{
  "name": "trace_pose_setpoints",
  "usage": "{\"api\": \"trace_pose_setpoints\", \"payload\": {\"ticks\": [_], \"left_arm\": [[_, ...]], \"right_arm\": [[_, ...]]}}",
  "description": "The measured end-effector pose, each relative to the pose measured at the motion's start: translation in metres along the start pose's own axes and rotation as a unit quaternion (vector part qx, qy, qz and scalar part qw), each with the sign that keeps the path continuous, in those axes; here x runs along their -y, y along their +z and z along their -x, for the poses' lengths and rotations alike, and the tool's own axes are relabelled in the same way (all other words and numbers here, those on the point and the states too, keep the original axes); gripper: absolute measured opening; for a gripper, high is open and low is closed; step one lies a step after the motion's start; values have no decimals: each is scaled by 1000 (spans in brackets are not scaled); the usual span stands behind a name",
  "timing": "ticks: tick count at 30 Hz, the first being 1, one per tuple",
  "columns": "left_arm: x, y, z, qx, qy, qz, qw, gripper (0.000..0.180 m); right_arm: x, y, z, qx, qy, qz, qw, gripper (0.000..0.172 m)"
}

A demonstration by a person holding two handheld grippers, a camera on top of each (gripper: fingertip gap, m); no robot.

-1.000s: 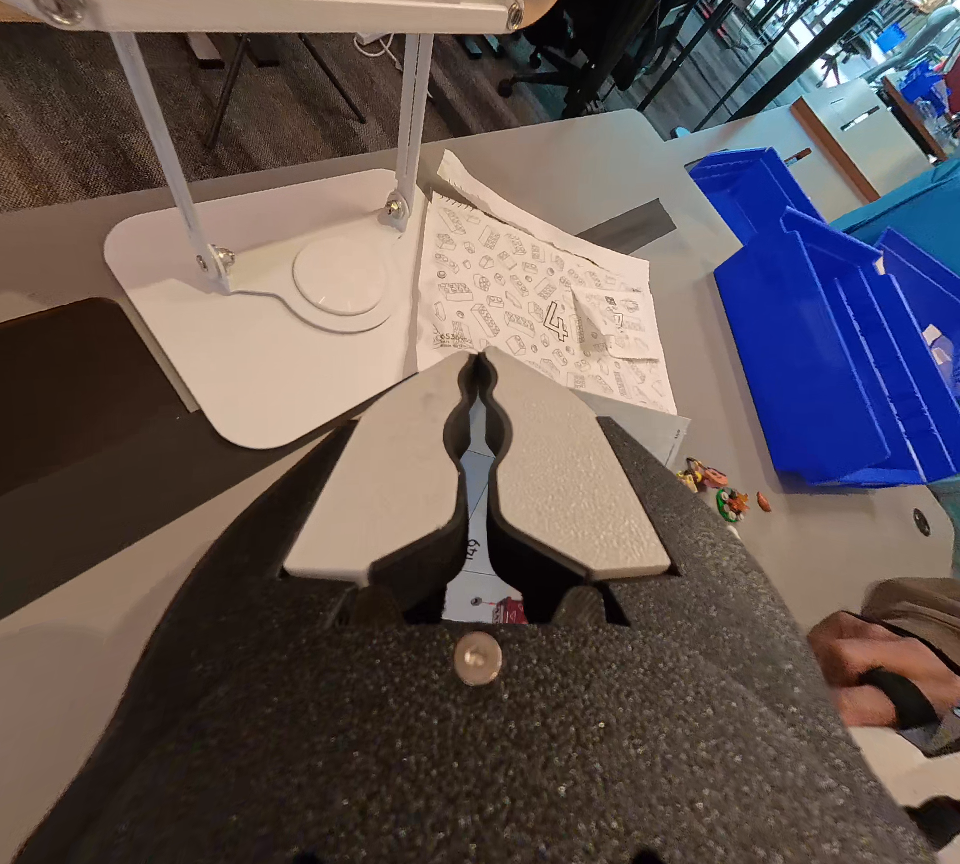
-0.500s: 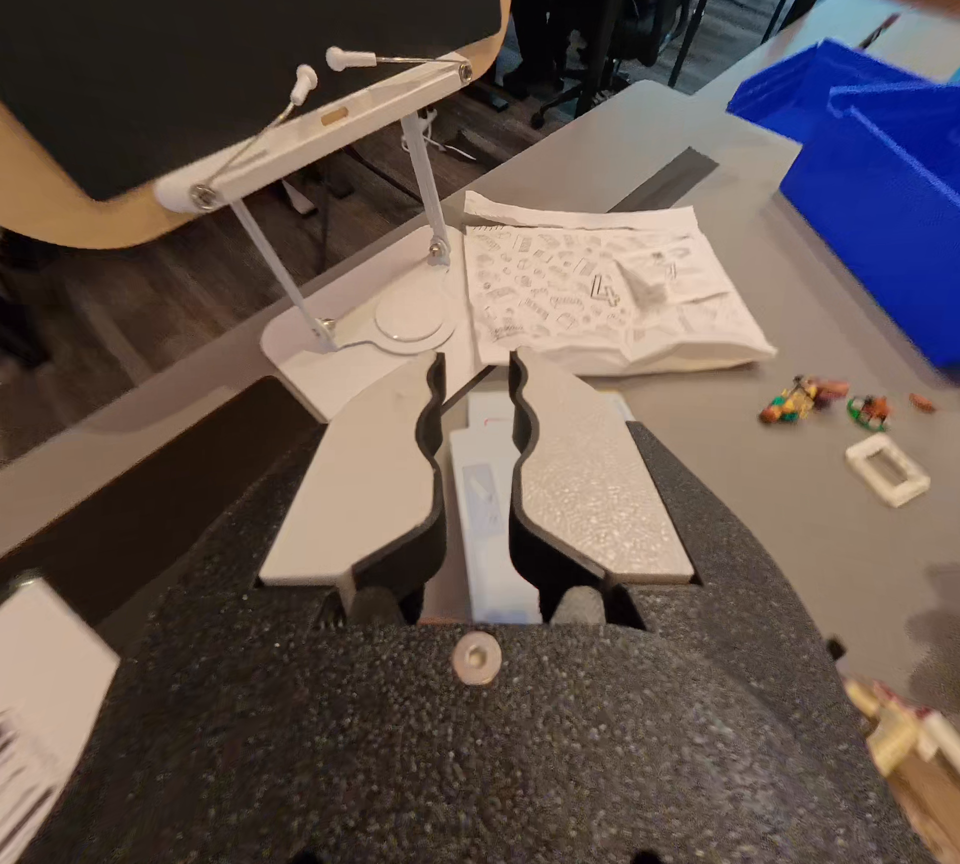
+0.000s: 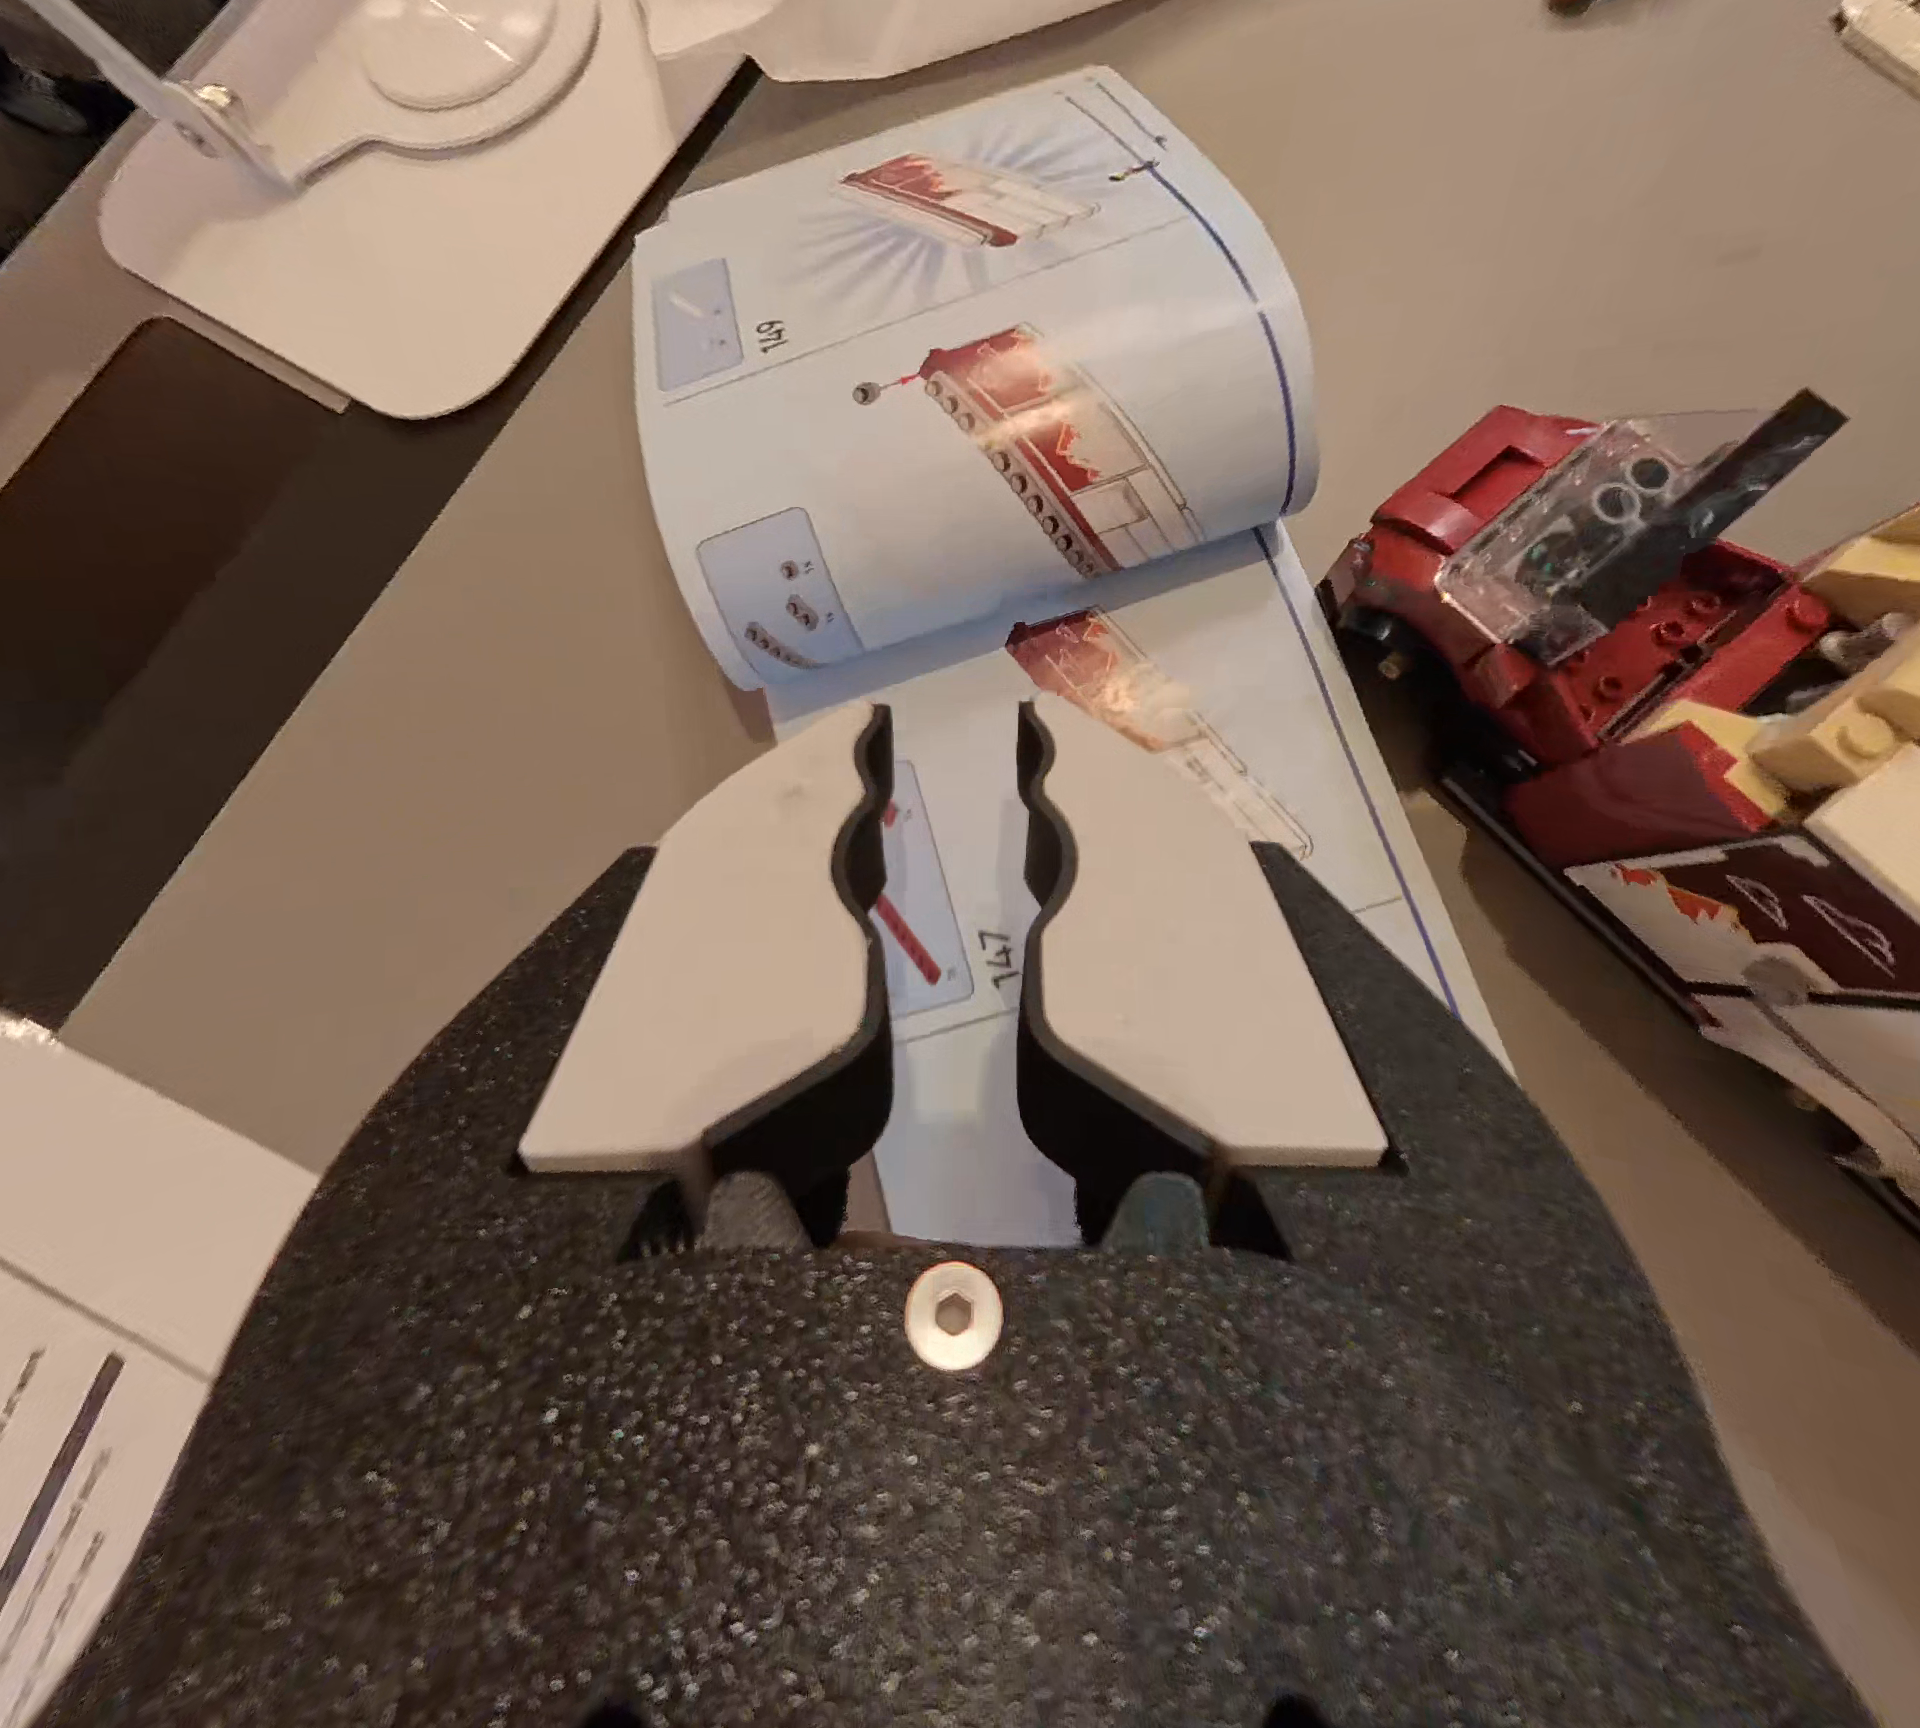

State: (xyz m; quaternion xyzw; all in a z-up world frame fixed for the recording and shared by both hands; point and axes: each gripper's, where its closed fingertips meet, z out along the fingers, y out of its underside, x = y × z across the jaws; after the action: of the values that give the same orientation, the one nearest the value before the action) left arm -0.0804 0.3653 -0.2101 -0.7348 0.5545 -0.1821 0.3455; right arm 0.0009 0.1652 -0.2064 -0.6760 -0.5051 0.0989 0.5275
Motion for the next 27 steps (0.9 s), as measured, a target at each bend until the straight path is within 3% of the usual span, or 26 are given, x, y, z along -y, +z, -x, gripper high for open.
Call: {"api": "trace_pose_setpoints", "payload": {"ticks": [8,13,17,27], "left_arm": [[18,32,8,12,0,29,1000,20],[15,9,15,72,-2,-21,997,20],[1,-15,-1,74,-12,-54,996,20],[-9,-43,-71,-53,-118,-107,986,25]], "right_arm": [[0,0,1,1,-5,1,1000,33],[0,0,3,0,-11,1,1000,32],[-2,1,6,3,-25,9,1000,32],[-8,10,7,7,-26,38,999,35]]}}
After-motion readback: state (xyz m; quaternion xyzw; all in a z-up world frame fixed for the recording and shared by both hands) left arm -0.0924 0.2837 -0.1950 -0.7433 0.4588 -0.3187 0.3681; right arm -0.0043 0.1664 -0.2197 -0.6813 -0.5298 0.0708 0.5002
